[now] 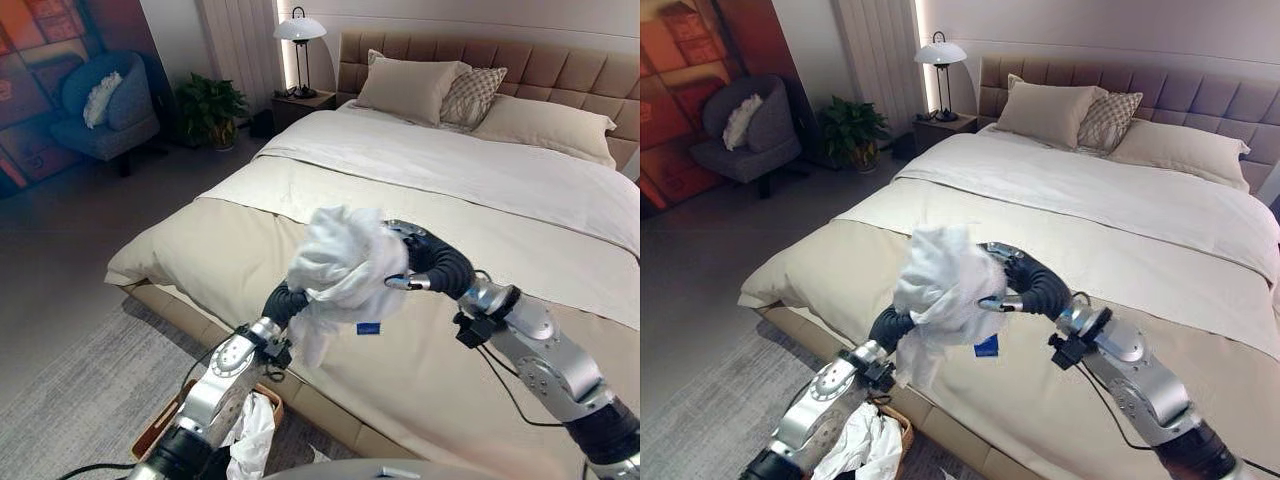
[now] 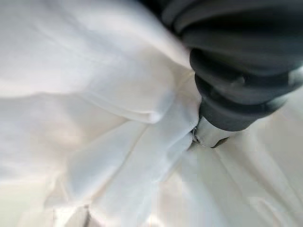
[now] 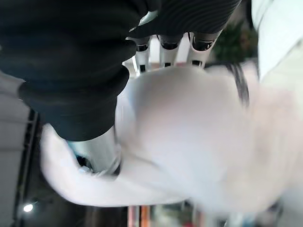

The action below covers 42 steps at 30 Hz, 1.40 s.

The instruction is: Pick up clothes into the bucket

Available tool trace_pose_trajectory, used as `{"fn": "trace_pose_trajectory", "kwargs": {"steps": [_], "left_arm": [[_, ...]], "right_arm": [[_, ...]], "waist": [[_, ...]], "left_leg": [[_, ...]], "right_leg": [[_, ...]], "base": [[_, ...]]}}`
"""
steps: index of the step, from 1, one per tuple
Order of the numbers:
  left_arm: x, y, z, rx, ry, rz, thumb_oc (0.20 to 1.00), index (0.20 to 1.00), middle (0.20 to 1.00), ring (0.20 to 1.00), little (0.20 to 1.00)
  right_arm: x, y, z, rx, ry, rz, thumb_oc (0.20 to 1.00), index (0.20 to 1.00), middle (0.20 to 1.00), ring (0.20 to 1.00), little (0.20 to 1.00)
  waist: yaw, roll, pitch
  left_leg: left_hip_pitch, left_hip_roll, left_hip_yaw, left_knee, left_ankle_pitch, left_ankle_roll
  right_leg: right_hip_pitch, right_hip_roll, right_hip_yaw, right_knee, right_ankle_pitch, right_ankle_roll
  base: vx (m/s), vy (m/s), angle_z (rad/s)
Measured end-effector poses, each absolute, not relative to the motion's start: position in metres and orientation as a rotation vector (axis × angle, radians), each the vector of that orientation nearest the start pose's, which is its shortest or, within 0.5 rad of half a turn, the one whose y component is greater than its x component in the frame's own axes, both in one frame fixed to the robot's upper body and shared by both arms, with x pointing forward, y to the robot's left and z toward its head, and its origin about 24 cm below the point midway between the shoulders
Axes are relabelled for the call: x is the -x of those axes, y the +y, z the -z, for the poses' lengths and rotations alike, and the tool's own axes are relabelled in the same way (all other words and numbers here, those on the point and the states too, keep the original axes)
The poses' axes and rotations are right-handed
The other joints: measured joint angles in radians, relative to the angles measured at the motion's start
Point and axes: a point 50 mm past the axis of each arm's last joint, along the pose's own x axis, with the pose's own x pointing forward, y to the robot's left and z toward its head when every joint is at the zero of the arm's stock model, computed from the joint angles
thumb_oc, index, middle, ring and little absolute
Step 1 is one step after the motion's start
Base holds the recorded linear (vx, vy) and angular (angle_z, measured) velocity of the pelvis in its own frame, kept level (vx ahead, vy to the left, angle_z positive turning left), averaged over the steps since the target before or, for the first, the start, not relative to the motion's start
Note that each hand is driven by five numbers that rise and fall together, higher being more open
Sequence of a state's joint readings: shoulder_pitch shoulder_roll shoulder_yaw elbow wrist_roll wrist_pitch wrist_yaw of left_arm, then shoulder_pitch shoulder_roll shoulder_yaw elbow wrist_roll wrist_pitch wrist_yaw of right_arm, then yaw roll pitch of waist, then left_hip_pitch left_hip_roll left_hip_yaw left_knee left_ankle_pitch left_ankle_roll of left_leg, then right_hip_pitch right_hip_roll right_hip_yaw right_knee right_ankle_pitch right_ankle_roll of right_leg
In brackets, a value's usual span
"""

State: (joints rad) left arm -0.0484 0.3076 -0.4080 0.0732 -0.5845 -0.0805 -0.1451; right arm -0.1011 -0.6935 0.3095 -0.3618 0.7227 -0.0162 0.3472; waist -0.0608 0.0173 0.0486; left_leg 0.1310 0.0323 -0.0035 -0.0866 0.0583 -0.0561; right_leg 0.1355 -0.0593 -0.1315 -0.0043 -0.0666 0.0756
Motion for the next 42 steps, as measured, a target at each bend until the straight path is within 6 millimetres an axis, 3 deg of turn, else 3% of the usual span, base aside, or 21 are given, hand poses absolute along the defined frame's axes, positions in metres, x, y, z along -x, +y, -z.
{"fn": "trace_pose_trajectory", "kwargs": {"steps": [5, 8, 12, 15, 19, 21, 23, 27, 33, 37, 42], "left_arm": [[-0.227, 0.122, -0.008, 0.469, 0.169, 0.325, 0.200, 0.200, 0.200, 0.200, 0.200], [-0.226, 0.153, -0.006, 0.465, 0.153, 0.182, 0.200, 0.200, 0.200, 0.200, 0.200], [-0.220, 0.200, -0.008, 0.442, 0.091, -0.026, 0.200, 0.200, 0.200, 0.200, 0.200], [-0.209, 0.233, -0.012, 0.350, 0.046, -0.156, 0.200, 0.200, 0.200, 0.200, 0.200], [-0.199, 0.262, -0.020, 0.214, 0.003, -0.276, 0.200, 0.200, 0.200, 0.200, 0.200], [-0.195, 0.270, -0.022, 0.163, 0.004, -0.293, 0.200, 0.200, 0.200, 0.200, 0.200], [-0.187, 0.282, -0.021, 0.109, 0.004, -0.343, 0.200, 0.200, 0.200, 0.200, 0.200], [-0.180, 0.295, -0.010, 0.036, 0.073, -0.387, 0.200, 0.200, 0.200, 0.200, 0.200], [-0.168, 0.325, 0.012, -0.159, 0.242, -0.456, 0.200, 0.200, 0.200, 0.200, 0.200], [-0.162, 0.349, 0.023, -0.260, 0.357, -0.503, 0.200, 0.200, 0.200, 0.200, 0.200], [-0.161, 0.375, 0.022, -0.378, 0.440, -0.555, 0.200, 0.200, 0.200, 0.200, 0.200]], "right_arm": [[-0.227, -0.154, -0.115, -0.151, -0.162, -0.710, 1.000, 1.000, 1.000, 1.000, 1.000], [-0.216, -0.167, -0.095, -0.206, -0.102, -0.609, 1.000, 1.000, 1.000, 1.000, 1.000], [-0.202, -0.205, -0.049, -0.192, 0.069, -0.366, 1.000, 1.000, 1.000, 1.000, 1.000], [-0.179, -0.226, -0.014, -0.167, 0.207, -0.216, 1.000, 1.000, 1.000, 1.000, 1.000], [-0.152, -0.246, 0.024, -0.137, 0.380, -0.059, 1.000, 1.000, 1.000, 1.000, 1.000], [-0.145, -0.252, 0.036, -0.124, 0.433, -0.020, 1.000, 1.000, 1.000, 1.000, 1.000], [-0.133, -0.261, 0.061, -0.133, 0.526, 0.096, 1.000, 1.000, 1.000, 1.000, 1.000], [-0.112, -0.272, 0.093, -0.107, 0.681, 0.220, 1.000, 1.000, 1.000, 1.000, 1.000], [-0.089, -0.286, 0.118, 0.050, 0.875, 0.299, 1.000, 1.000, 1.000, 1.000, 1.000], [-0.092, -0.293, 0.118, 0.110, 0.885, 0.297, 1.000, 1.000, 1.000, 1.000, 1.000], [-0.095, -0.301, 0.120, 0.168, 0.922, 0.316, 1.000, 1.000, 1.000, 1.000, 1.000]], "waist": [[-0.005, -0.021, 0.009], [-0.003, -0.023, 0.010], [0.001, -0.031, 0.014], [0.006, -0.036, 0.020], [0.021, -0.038, 0.025], [0.023, -0.039, 0.029], [0.026, -0.043, 0.036], [0.050, -0.040, 0.074], [0.077, -0.052, 0.172], [0.076, -0.066, 0.241], [0.077, -0.094, 0.291]], "left_leg": [[0.001, 0.002, 0.001, 0.000, 0.000, 0.000], [-0.001, 0.002, 0.000, 0.000, -0.001, -0.001], [-0.002, 0.002, -0.002, 0.000, -0.006, 0.000], [-0.006, -0.001, -0.011, -0.001, -0.006, 0.000], [-0.023, -0.005, -0.027, 0.000, -0.006, 0.000], [-0.024, -0.006, -0.030, 0.000, -0.006, 0.000], [-0.039, -0.010, -0.045, 0.006, -0.006, 0.000], [-0.091, -0.018, -0.058, 0.034, -0.006, 0.000], [-0.211, -0.034, -0.099, 0.114, -0.007, -0.002], [-0.314, -0.050, -0.110, 0.192, -0.024, -0.006], [-0.374, -0.064, -0.107, 0.238, -0.047, 0.005]], "right_leg": [[-0.001, 0.002, 0.003, 0.000, 0.000, 0.000], [0.000, 0.002, 0.002, -0.001, 0.000, 0.000], [0.001, 0.002, -0.003, -0.001, -0.001, -0.001], [0.002, -0.001, -0.015, -0.003, -0.001, 0.000], [-0.002, -0.003, -0.024, -0.009, -0.001, 0.000], [-0.001, -0.004, -0.029, -0.009, -0.001, 0.000], [-0.010, -0.008, -0.043, -0.006, -0.005, 0.004], [-0.050, -0.015, -0.054, 0.011, -0.006, 0.006], [-0.146, -0.032, -0.089, 0.090, -0.015, 0.006], [-0.267, -0.058, -0.092, 0.211, -0.055, 0.005], [-0.337, -0.079, -0.080, 0.276, -0.077, 0.003]], "base": [[0.00, 0.000, -0.02], [0.00, 0.000, 0.00], [0.00, 0.004, 0.02], [0.00, 0.019, 0.07], [-0.03, 0.022, 0.09], [-0.05, 0.028, 0.10], [-0.10, 0.040, 0.17], [-0.11, 0.028, 0.11], [-0.13, 0.061, 0.20], [-0.10, 0.081, 0.11], [-0.02, 0.073, -0.01]]}}
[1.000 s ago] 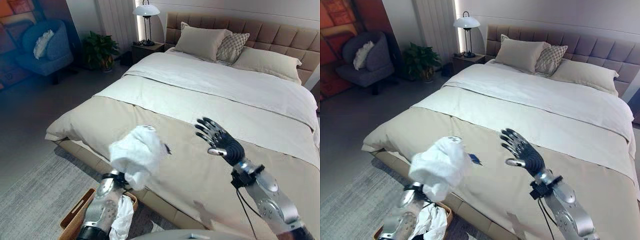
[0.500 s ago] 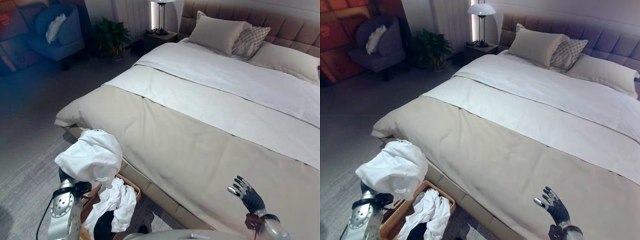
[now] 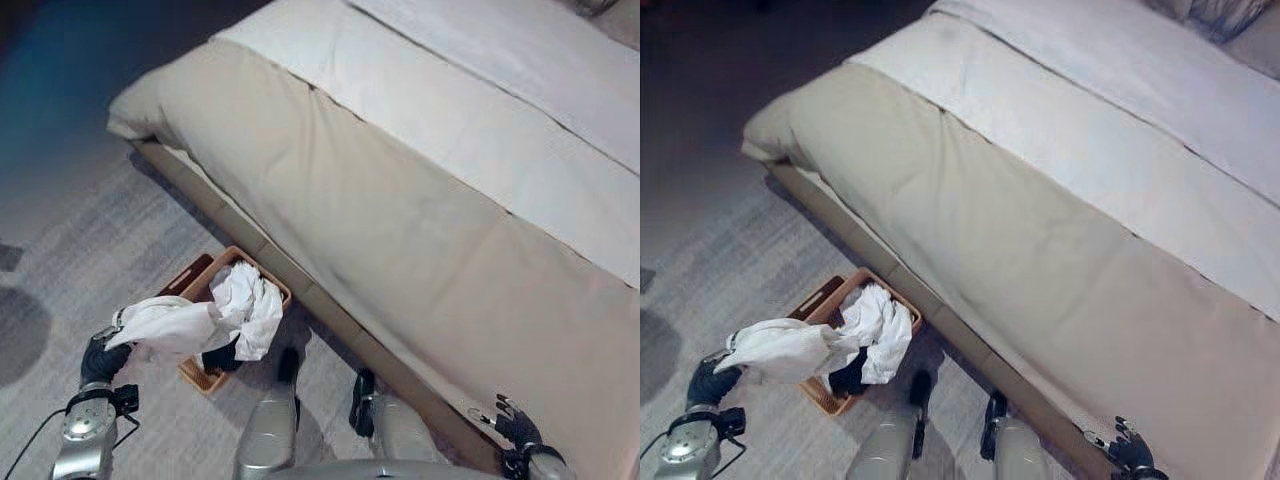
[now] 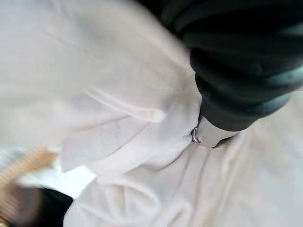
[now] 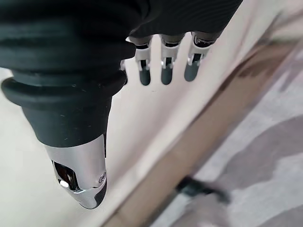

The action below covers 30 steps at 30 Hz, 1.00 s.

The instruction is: Pick up clothes into the bucket

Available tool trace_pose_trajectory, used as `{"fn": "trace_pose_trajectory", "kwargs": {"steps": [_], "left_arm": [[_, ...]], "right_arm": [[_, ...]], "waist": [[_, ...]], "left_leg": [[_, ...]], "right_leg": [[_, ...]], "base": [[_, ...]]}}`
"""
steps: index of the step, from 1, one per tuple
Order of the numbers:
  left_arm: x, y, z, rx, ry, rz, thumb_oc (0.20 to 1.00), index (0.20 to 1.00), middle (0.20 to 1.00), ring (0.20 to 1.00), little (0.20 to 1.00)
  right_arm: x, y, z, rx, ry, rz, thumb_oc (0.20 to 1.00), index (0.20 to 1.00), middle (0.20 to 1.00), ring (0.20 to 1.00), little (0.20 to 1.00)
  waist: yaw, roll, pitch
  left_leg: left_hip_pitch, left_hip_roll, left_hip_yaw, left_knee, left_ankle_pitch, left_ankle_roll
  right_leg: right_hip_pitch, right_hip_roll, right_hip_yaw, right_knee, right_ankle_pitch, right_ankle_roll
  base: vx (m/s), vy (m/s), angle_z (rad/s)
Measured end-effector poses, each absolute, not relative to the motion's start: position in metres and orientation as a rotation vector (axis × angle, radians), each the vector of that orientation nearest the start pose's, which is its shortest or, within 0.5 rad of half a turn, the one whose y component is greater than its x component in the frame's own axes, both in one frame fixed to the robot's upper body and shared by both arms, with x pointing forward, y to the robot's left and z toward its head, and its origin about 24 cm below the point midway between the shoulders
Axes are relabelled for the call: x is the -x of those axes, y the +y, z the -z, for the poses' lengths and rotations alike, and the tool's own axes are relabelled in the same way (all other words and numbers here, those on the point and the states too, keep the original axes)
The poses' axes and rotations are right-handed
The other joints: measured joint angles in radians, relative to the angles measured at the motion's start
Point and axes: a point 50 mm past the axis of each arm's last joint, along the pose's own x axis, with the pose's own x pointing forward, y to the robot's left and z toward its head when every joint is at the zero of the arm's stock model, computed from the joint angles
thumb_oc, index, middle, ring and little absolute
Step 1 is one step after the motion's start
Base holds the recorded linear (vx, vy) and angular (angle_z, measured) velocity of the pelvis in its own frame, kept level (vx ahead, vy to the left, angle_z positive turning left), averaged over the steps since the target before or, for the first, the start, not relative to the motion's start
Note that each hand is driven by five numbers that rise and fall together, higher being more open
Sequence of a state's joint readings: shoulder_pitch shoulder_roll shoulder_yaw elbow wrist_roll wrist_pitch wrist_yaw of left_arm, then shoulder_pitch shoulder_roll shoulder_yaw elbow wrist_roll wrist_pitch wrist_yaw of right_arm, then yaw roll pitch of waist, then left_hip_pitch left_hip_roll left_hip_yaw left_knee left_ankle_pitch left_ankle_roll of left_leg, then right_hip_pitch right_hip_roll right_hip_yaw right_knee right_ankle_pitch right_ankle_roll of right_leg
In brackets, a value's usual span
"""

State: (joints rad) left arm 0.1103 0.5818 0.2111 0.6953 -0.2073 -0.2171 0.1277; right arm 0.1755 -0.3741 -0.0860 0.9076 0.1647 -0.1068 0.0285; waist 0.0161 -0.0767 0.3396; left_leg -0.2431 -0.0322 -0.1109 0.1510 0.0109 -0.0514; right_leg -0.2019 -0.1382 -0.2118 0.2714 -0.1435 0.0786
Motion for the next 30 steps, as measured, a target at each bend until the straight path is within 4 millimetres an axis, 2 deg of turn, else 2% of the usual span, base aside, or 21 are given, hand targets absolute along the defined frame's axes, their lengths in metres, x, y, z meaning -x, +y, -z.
{"fn": "trace_pose_trajectory", "kwargs": {"steps": [3, 6, 9, 12, 13, 14, 17, 20, 22, 26, 27, 28, 30], "left_arm": [[-0.160, 0.385, 0.019, -0.420, 0.469, -0.582, 0.200, 0.200, 0.200, 0.200, 0.200], [-0.171, 0.387, 0.012, -0.479, 0.453, -0.569, 0.200, 0.200, 0.200, 0.200, 0.200], [-0.190, 0.383, 0.004, -0.479, 0.401, -0.571, 0.200, 0.200, 0.200, 0.200, 0.200], [-0.207, 0.377, -0.005, -0.477, 0.344, -0.565, 0.200, 0.200, 0.200, 0.200, 0.200], [-0.216, 0.376, -0.012, -0.472, 0.313, -0.576, 0.200, 0.200, 0.200, 0.200, 0.200], [-0.217, 0.377, -0.012, -0.470, 0.313, -0.582, 0.200, 0.200, 0.200, 0.200, 0.200], [-0.218, 0.381, -0.014, -0.494, 0.323, -0.603, 0.200, 0.200, 0.200, 0.200, 0.200], [-0.225, 0.384, -0.024, -0.501, 0.285, -0.627, 0.200, 0.200, 0.200, 0.200, 0.200], [-0.236, 0.385, -0.036, -0.520, 0.246, -0.637, 0.200, 0.200, 0.200, 0.200, 0.200], [-0.249, 0.386, -0.048, -0.536, 0.219, -0.644, 0.200, 0.200, 0.200, 0.200, 0.200], [-0.253, 0.385, -0.051, -0.537, 0.217, -0.646, 0.460, 0.460, 0.460, 0.460, 0.460], [-0.256, 0.384, -0.053, -0.529, 0.209, -0.647, 1.000, 1.000, 1.000, 1.000, 1.000], [-0.258, 0.384, -0.053, -0.523, 0.208, -0.652, 1.000, 1.000, 1.000, 1.000, 1.000]], "right_arm": [[-0.101, -0.305, 0.119, 0.185, 0.915, 0.334, 1.000, 1.000, 1.000, 1.000, 1.000], [-0.113, -0.307, 0.113, 0.210, 0.881, 0.326, 1.000, 1.000, 1.000, 1.000, 1.000], [-0.127, -0.307, 0.107, 0.219, 0.827, 0.328, 1.000, 1.000, 1.000, 1.000, 1.000], [-0.141, -0.303, 0.101, 0.227, 0.776, 0.319, 1.000, 1.000, 1.000, 1.000, 1.000], [-0.148, -0.302, 0.098, 0.232, 0.746, 0.307, 1.000, 1.000, 1.000, 1.000, 1.000], [-0.153, -0.300, 0.097, 0.228, 0.737, 0.300, 1.000, 1.000, 1.000, 1.000, 1.000], [-0.166, -0.296, 0.091, 0.229, 0.683, 0.307, 1.000, 1.000, 1.000, 1.000, 1.000], [-0.175, -0.296, 0.083, 0.218, 0.630, 0.328, 1.000, 1.000, 1.000, 1.000, 1.000], [-0.178, -0.298, 0.079, 0.206, 0.598, 0.358, 1.000, 1.000, 1.000, 1.000, 1.000], [-0.186, -0.297, 0.073, 0.202, 0.559, 0.364, 1.000, 1.000, 1.000, 1.000, 1.000], [-0.187, -0.296, 0.073, 0.197, 0.557, 0.364, 1.000, 1.000, 1.000, 1.000, 1.000], [-0.186, -0.296, 0.073, 0.196, 0.556, 0.371, 1.000, 1.000, 1.000, 1.000, 1.000], [-0.186, -0.296, 0.073, 0.193, 0.554, 0.380, 1.000, 1.000, 1.000, 1.000, 1.000]], "waist": [[-0.002, -0.013, 0.012], [0.000, -0.019, 0.044], [-0.005, -0.021, 0.100], [-0.004, -0.026, 0.151], [-0.006, -0.030, 0.183], [-0.005, -0.034, 0.189], [-0.003, -0.043, 0.193], [-0.004, -0.056, 0.196], [-0.013, -0.060, 0.195], [-0.029, -0.061, 0.194], [-0.029, -0.061, 0.194], [-0.030, -0.062, 0.194], [-0.034, -0.062, 0.194]], "left_leg": [[-0.020, -0.004, 0.008, 0.021, -0.007, 0.006], [-0.093, -0.003, 0.026, 0.092, -0.025, 0.017], [-0.190, -0.014, 0.030, 0.199, -0.050, 0.027], [-0.292, -0.022, 0.029, 0.314, -0.085, 0.031], [-0.351, -0.025, 0.028, 0.386, -0.123, 0.035], [-0.373, -0.025, 0.027, 0.410, -0.138, 0.031], [-0.503, -0.017, 0.035, 0.587, -0.213, 0.043], [-0.595, -0.017, 0.036, 0.672, -0.236, 0.048], [-0.681, -0.035, 0.025, 0.718, -0.243, 0.055], [-0.763, -0.043, 0.013, 0.755, -0.243, 0.055], [-0.775, -0.044, 0.012, 0.757, -0.243, 0.055], [-0.785, -0.046, 0.012, 0.757, -0.243, 0.055], [-0.790, -0.049, 0.012, 0.758, -0.240, 0.060]], "right_leg": [[-0.021, -0.003, 0.014, 0.007, 0.001, 0.003], [-0.082, -0.003, 0.036, 0.041, 0.008, 0.004], [-0.157, -0.010, 0.041, 0.109, 0.010, 0.004], [-0.245, -0.017, 0.046, 0.203, -0.013, -0.004], [-0.301, -0.027, 0.049, 0.275, -0.049, -0.008], [-0.322, -0.032, 0.053, 0.294, -0.057, -0.010], [-0.440, -0.026, 0.075, 0.436, -0.109, -0.015], [-0.529, -0.032, 0.088, 0.514, -0.128, -0.015], [-0.606, -0.045, 0.082, 0.571, -0.149, -0.016], [-0.676, -0.059, 0.066, 0.604, -0.149, -0.017], [-0.686, -0.059, 0.065, 0.604, -0.150, -0.016], [-0.694, -0.061, 0.065, 0.604, -0.151, -0.014], [-0.699, -0.062, 0.065, 0.603, -0.151, -0.014]], "base": [[-0.06, 0.093, -0.15], [-0.09, 0.117, -0.14], [-0.10, 0.109, -0.04], [-0.07, 0.085, 0.04], [0.00, 0.059, 0.08], [0.00, 0.073, -0.08], [-0.05, 0.062, -0.16], [-0.03, 0.031, -0.04], [-0.03, 0.018, 0.21], [0.00, 0.020, 0.14], [0.00, 0.023, 0.04], [0.00, 0.000, 0.00], [0.00, 0.000, 0.00]]}}
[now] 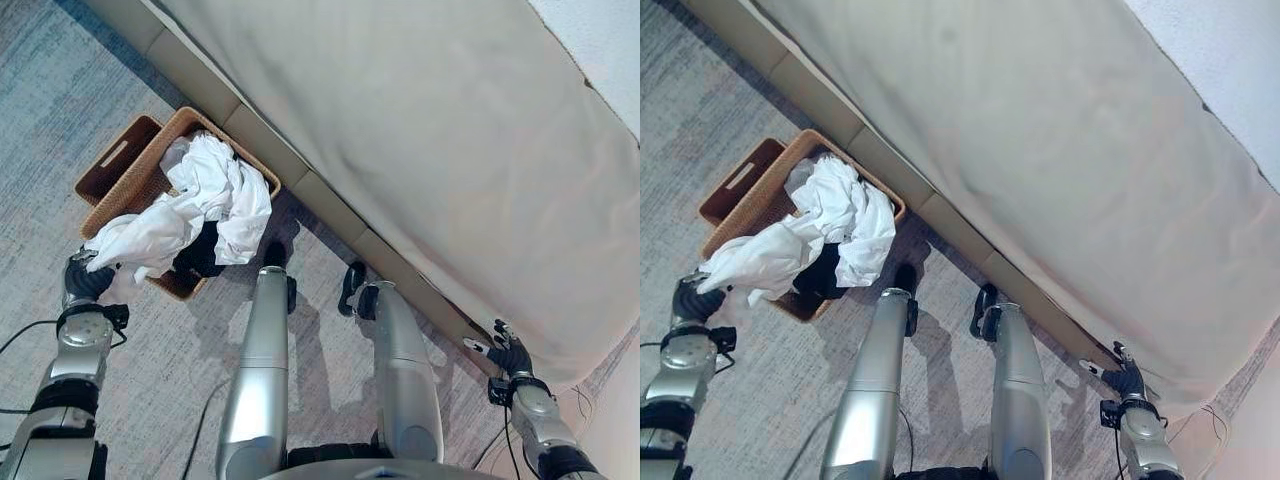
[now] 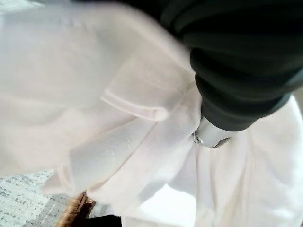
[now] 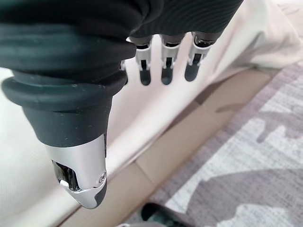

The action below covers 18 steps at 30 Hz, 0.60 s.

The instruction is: Pick up clothes into the bucket

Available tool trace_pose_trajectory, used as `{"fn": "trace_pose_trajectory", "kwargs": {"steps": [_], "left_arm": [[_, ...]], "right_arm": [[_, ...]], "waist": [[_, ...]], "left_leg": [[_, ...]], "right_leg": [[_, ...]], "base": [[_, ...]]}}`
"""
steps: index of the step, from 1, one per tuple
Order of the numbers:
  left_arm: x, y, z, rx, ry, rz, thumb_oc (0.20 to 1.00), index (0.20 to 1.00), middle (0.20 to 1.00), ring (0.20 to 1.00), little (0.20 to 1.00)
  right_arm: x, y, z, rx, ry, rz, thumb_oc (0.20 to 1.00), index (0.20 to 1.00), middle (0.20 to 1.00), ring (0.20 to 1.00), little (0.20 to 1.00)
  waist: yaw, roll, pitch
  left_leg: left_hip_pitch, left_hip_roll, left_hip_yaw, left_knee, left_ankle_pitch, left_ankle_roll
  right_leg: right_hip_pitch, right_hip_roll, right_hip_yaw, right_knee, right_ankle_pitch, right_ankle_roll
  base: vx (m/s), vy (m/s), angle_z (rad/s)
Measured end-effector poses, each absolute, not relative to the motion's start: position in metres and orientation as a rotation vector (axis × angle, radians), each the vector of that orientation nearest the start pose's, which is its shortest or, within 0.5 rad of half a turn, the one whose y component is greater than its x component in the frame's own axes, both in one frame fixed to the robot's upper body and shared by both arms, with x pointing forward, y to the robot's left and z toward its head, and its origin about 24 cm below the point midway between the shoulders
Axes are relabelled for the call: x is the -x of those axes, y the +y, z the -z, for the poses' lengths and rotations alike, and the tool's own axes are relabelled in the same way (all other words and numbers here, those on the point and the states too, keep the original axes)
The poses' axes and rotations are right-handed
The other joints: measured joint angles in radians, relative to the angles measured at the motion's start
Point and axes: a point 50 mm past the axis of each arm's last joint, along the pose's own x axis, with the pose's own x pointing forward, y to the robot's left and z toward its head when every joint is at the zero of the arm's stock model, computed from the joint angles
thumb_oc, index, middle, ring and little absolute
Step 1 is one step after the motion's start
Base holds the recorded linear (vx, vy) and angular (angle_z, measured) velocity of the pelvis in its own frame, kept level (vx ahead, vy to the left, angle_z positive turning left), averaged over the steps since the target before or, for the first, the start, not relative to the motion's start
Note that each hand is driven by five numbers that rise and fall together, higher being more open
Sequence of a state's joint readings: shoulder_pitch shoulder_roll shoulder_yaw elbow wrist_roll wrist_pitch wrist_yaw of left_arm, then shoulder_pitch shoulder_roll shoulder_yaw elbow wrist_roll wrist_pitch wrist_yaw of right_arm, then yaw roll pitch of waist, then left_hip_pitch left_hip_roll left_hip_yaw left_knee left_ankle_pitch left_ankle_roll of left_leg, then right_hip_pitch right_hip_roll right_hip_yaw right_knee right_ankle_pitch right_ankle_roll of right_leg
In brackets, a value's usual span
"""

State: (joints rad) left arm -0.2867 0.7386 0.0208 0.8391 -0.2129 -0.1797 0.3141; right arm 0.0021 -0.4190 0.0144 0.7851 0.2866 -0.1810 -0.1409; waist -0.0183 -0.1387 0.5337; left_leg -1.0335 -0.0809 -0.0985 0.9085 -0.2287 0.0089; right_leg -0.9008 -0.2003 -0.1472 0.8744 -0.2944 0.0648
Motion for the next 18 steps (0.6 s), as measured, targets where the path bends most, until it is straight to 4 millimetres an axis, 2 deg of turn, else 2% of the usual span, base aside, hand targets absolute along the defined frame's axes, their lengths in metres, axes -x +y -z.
{"fn": "trace_pose_trajectory", "kwargs": {"steps": [4, 7, 12, 18], "left_arm": [[-0.259, 0.384, -0.055, -0.542, 0.221, -0.650, 1.000, 1.000, 1.000, 1.000, 1.000], [-0.258, 0.386, -0.053, -0.544, 0.237, -0.660, 1.000, 1.000, 1.000, 1.000, 1.000], [-0.256, 0.386, -0.048, -0.537, 0.263, -0.666, 1.000, 1.000, 1.000, 1.000, 1.000], [-0.245, 0.388, -0.038, -0.530, 0.300, -0.677, 1.000, 1.000, 1.000, 1.000, 1.000]], "right_arm": [[-0.188, -0.297, 0.072, 0.194, 0.550, 0.380, 1.000, 1.000, 1.000, 1.000, 1.000], [-0.190, -0.296, 0.071, 0.196, 0.545, 0.374, 1.000, 1.000, 1.000, 1.000, 1.000], [-0.190, -0.296, 0.071, 0.197, 0.546, 0.373, 1.000, 1.000, 1.000, 1.000, 1.000], [-0.190, -0.296, 0.071, 0.200, 0.549, 0.371, 1.000, 1.000, 1.000, 1.000, 1.000]], "waist": [[-0.021, -0.001, -0.001], [-0.027, -0.002, -0.001], [-0.026, -0.002, -0.001], [-0.022, -0.002, -0.001]], "left_leg": [[-0.004, -0.015, 0.001, 0.002, 0.004, 0.007], [-0.003, -0.007, 0.011, 0.025, -0.004, 0.016], [0.014, -0.005, 0.024, 0.046, -0.016, 0.019], [0.060, -0.001, 0.036, 0.039, -0.033, 0.018]], "right_leg": [[-0.003, -0.013, -0.001, 0.010, -0.004, 0.001], [-0.002, -0.012, 0.004, 0.020, -0.007, 0.004], [0.009, -0.012, 0.019, 0.041, -0.017, 0.002], [0.036, -0.012, 0.034, 0.050, -0.028, 0.005]], "base": [[0.00, 0.026, 0.08], [0.01, 0.027, -0.07], [-0.01, 0.008, -0.07], [-0.02, -0.002, -0.06]]}}
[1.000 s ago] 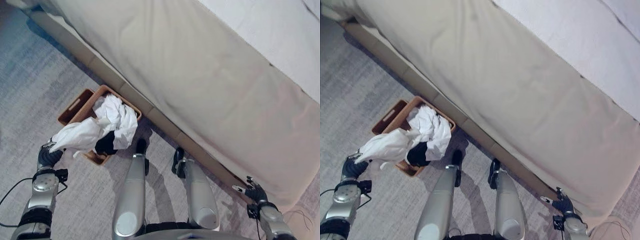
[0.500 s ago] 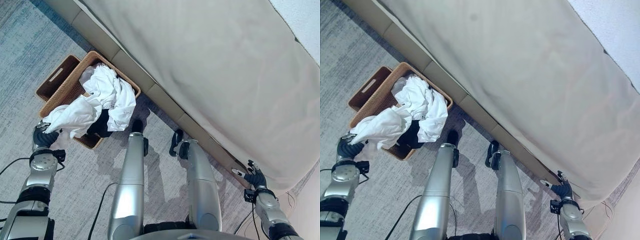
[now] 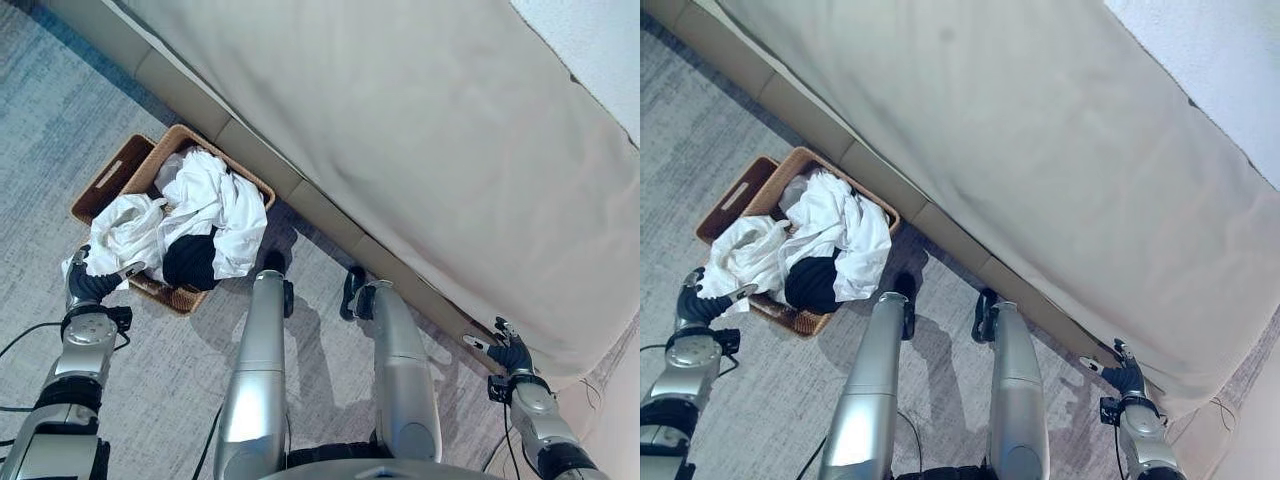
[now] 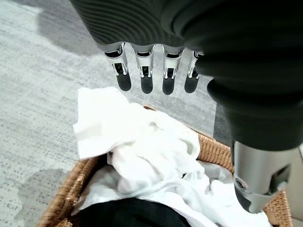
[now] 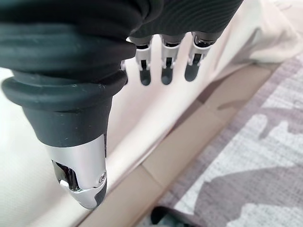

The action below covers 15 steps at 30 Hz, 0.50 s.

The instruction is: Pick up clothes into the bucket

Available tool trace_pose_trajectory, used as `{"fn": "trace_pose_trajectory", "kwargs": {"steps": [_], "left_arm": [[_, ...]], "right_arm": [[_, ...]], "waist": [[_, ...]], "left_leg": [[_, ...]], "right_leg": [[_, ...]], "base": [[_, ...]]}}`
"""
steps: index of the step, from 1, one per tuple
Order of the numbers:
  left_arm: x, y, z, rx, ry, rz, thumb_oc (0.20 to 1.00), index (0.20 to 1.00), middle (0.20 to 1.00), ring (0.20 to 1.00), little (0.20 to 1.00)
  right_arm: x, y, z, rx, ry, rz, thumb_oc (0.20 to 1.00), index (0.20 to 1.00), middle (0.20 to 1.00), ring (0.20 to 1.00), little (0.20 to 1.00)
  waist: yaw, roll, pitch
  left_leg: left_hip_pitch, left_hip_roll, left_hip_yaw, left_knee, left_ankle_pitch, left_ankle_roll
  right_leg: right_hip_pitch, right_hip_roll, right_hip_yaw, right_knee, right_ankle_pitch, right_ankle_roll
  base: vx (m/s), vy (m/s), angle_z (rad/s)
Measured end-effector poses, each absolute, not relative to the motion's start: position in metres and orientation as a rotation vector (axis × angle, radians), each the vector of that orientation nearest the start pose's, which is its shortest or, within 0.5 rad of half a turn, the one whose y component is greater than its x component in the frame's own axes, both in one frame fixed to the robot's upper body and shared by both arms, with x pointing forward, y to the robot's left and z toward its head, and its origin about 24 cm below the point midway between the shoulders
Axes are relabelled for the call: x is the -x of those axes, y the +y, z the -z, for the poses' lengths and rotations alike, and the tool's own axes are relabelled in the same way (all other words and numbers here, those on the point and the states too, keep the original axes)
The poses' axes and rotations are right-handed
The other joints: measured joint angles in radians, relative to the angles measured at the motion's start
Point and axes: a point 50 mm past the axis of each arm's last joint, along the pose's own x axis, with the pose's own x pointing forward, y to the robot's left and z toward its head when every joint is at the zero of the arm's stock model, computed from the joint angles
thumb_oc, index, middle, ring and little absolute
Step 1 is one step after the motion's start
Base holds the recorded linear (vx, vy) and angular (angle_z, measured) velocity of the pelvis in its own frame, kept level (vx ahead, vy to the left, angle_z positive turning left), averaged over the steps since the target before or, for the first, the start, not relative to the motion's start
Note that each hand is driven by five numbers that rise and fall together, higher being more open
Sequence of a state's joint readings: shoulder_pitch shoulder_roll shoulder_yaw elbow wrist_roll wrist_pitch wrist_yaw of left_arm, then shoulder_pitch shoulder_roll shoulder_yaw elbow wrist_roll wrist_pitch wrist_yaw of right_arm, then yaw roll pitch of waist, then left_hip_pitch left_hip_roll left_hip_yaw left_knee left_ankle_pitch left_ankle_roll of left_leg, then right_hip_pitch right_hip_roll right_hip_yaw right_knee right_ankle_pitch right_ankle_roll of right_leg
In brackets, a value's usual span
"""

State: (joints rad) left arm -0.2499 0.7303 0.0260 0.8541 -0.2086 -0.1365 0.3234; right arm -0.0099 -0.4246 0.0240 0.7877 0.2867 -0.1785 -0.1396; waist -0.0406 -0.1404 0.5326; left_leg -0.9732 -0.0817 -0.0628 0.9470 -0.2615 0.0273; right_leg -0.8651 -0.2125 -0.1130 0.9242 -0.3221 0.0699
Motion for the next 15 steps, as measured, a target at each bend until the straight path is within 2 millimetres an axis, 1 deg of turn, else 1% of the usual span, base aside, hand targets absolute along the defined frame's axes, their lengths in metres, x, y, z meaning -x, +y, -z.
{"fn": "trace_pose_trajectory", "kwargs": {"steps": [3, 5, 6, 7, 8, 9, 10, 11, 12, 13, 14, 15], "left_arm": [[-0.239, 0.386, -0.030, -0.526, 0.323, -0.671, 1.000, 1.000, 1.000, 1.000, 1.000], [-0.236, 0.383, -0.022, -0.511, 0.352, -0.665, 1.000, 1.000, 1.000, 1.000, 1.000], [-0.234, 0.378, -0.014, -0.490, 0.375, -0.658, 1.000, 1.000, 1.000, 1.000, 1.000], [-0.232, 0.371, -0.002, -0.453, 0.405, -0.647, 1.000, 1.000, 1.000, 1.000, 1.000], [-0.231, 0.366, 0.004, -0.409, 0.413, -0.647, 1.000, 1.000, 1.000, 1.000, 1.000], [-0.230, 0.352, 0.018, -0.313, 0.432, -0.638, 1.000, 1.000, 1.000, 1.000, 1.000], [-0.229, 0.347, 0.023, -0.284, 0.442, -0.627, 1.000, 1.000, 1.000, 1.000, 1.000], [-0.225, 0.339, 0.033, -0.208, 0.462, -0.623, 1.000, 1.000, 1.000, 1.000, 1.000], [-0.224, 0.333, 0.038, -0.172, 0.472, -0.614, 1.000, 1.000, 1.000, 1.000, 1.000], [-0.219, 0.326, 0.047, -0.131, 0.491, -0.599, 1.000, 1.000, 1.000, 1.000, 1.000], [-0.216, 0.320, 0.053, -0.108, 0.506, -0.590, 1.000, 1.000, 1.000, 1.000, 1.000], [-0.211, 0.312, 0.061, -0.084, 0.525, -0.570, 1.000, 1.000, 1.000, 1.000, 1.000]], "right_arm": [[-0.190, -0.296, 0.072, 0.200, 0.556, 0.370, 1.000, 1.000, 1.000, 1.000, 1.000], [-0.190, -0.296, 0.072, 0.199, 0.560, 0.370, 1.000, 1.000, 1.000, 1.000, 1.000], [-0.191, -0.295, 0.072, 0.198, 0.559, 0.369, 1.000, 1.000, 1.000, 1.000, 1.000], [-0.192, -0.293, 0.073, 0.193, 0.563, 0.368, 1.000, 1.000, 1.000, 1.000, 1.000], [-0.194, -0.291, 0.073, 0.184, 0.559, 0.366, 1.000, 1.000, 1.000, 1.000, 1.000], [-0.194, -0.286, 0.077, 0.171, 0.573, 0.363, 1.000, 1.000, 1.000, 1.000, 1.000], [-0.194, -0.285, 0.078, 0.169, 0.573, 0.358, 1.000, 1.000, 1.000, 1.000, 1.000], [-0.197, -0.281, 0.078, 0.156, 0.566, 0.356, 1.000, 1.000, 1.000, 1.000, 1.000], [-0.194, -0.279, 0.080, 0.151, 0.576, 0.357, 1.000, 1.000, 1.000, 1.000, 1.000], [-0.194, -0.275, 0.082, 0.142, 0.577, 0.350, 1.000, 1.000, 1.000, 1.000, 1.000], [-0.193, -0.274, 0.083, 0.140, 0.581, 0.350, 1.000, 1.000, 1.000, 1.000, 1.000], [-0.192, -0.274, 0.084, 0.138, 0.587, 0.351, 1.000, 1.000, 1.000, 1.000, 1.000]], "waist": [[0.000, 0.000, 0.000], [0.003, 0.001, 0.000], [0.005, 0.002, 0.001], [0.007, 0.004, 0.002], [0.011, 0.004, 0.002], [0.010, 0.008, 0.001], [0.012, 0.009, 0.001], [0.024, 0.014, 0.001], [0.026, 0.018, 0.001], [0.030, 0.023, 0.002], [0.030, 0.034, 0.000], [0.030, 0.044, -0.001]], "left_leg": [[0.007, -0.002, 0.001, -0.001, 0.000, 0.000], [0.020, -0.003, 0.003, -0.006, 0.000, 0.000], [0.043, -0.003, 0.004, -0.018, 0.000, -0.001], [0.080, -0.005, 0.005, -0.039, 0.002, -0.004], [0.104, -0.008, 0.004, -0.057, 0.005, -0.008], [0.160, -0.014, 0.006, -0.103, 0.011, -0.010], [0.181, -0.016, 0.008, -0.118, 0.015, -0.008], [0.230, -0.019, 0.005, -0.160, 0.026, -0.017], [0.258, -0.020, 0.007, -0.183, 0.034, -0.015], [0.316, -0.022, 0.006, -0.232, 0.057, -0.021], [0.351, -0.022, 0.001, -0.267, 0.085, -0.024], [0.417, -0.022, -0.005, -0.335, 0.085, -0.030]], "right_leg": [[0.001, -0.001, 0.002, 0.012, -0.005, -0.005], [0.009, -0.002, 0.007, 0.018, -0.009, -0.011], [0.027, -0.005, 0.011, 0.016, -0.011, -0.012], [0.059, -0.006, 0.013, 0.003, -0.011, -0.012], [0.079, -0.008, 0.013, -0.011, -0.011, -0.012], [0.127, -0.012, 0.013, -0.043, -0.010, -0.012], [0.146, -0.014, 0.012, -0.053, -0.010, -0.012], [0.186, -0.017, 0.011, -0.075, -0.010, -0.011], [0.209, -0.017, 0.011, -0.092, -0.009, -0.010], [0.256, -0.018, 0.008, -0.117, -0.006, -0.010], [0.291, -0.020, -0.004, -0.141, 0.001, -0.009], [0.349, -0.017, -0.012, -0.192, 0.002, -0.008]], "base": [[-0.01, -0.013, 0.01], [-0.03, -0.073, 0.03], [-0.03, -0.105, 0.00], [-0.02, -0.100, 0.01], [-0.01, -0.104, 0.07], [0.00, -0.109, 0.09], [0.01, -0.119, 0.11], [0.02, -0.124, 0.06], [-0.04, -0.127, 0.06], [0.03, -0.115, 0.10], [0.01, -0.111, 0.16], [0.11, -0.140, 0.13]]}}
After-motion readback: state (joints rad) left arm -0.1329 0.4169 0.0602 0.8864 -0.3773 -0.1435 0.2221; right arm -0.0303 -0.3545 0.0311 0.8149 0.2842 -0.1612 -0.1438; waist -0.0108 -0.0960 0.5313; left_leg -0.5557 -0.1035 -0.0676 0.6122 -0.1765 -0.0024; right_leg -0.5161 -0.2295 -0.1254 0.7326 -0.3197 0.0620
